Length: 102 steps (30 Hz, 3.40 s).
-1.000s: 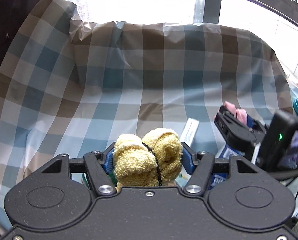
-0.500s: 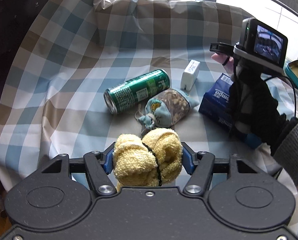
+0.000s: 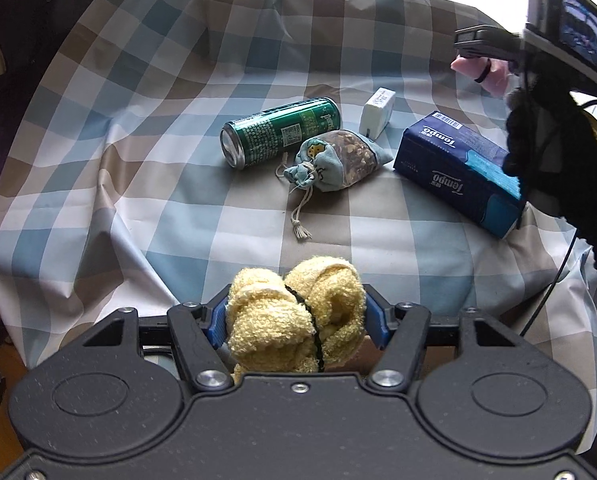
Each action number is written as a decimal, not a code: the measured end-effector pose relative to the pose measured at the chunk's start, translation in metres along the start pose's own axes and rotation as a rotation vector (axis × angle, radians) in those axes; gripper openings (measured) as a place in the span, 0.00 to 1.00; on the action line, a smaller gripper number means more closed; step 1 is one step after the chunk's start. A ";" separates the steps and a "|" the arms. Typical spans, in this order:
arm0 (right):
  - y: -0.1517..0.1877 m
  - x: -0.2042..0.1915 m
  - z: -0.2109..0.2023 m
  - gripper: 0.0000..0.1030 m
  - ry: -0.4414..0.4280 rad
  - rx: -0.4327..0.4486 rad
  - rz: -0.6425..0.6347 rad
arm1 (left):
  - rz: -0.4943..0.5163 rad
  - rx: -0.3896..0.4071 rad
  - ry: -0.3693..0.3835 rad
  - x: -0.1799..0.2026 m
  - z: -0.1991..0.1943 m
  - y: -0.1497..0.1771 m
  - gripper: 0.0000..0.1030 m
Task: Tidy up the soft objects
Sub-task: 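Carry the yellow towel roll and pink cloth roll over the basket with both tools, then open the right tool to drop the pink cloth roll into the basket, then lower the yellow towel roll and open the left tool into the basket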
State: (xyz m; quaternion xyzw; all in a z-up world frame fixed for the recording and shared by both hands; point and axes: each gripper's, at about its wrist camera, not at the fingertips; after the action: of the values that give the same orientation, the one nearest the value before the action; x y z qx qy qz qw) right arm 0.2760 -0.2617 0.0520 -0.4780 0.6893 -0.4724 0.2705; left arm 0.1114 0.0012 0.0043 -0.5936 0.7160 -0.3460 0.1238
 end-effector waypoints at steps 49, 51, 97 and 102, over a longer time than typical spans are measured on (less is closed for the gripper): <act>0.136 0.109 -0.282 0.45 -0.291 -0.455 0.010 | -0.049 -0.056 0.039 0.008 -0.019 0.024 0.60; 0.136 0.108 -0.282 0.45 -0.292 -0.456 0.009 | -0.041 -0.058 0.045 0.011 -0.020 0.025 0.60; 0.119 0.097 -0.247 0.60 -0.266 -0.454 0.106 | 0.002 -0.068 0.096 0.027 -0.038 0.052 0.61; 0.121 0.107 -0.249 0.60 -0.235 -0.451 0.124 | 0.035 -0.074 0.117 0.042 -0.034 0.050 0.62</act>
State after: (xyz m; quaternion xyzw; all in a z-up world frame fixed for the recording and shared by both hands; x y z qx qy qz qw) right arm -0.0204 -0.2496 0.0519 -0.5348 0.7690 -0.2302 0.2638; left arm 0.0417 -0.0238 0.0070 -0.5641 0.7444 -0.3512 0.0660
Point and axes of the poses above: each gripper's, at about its wrist camera, not at the fingertips, and z roughly the way its jaws point, x to its right, y to its underside, and after that the axes turned 13 degrees about y, right-handed
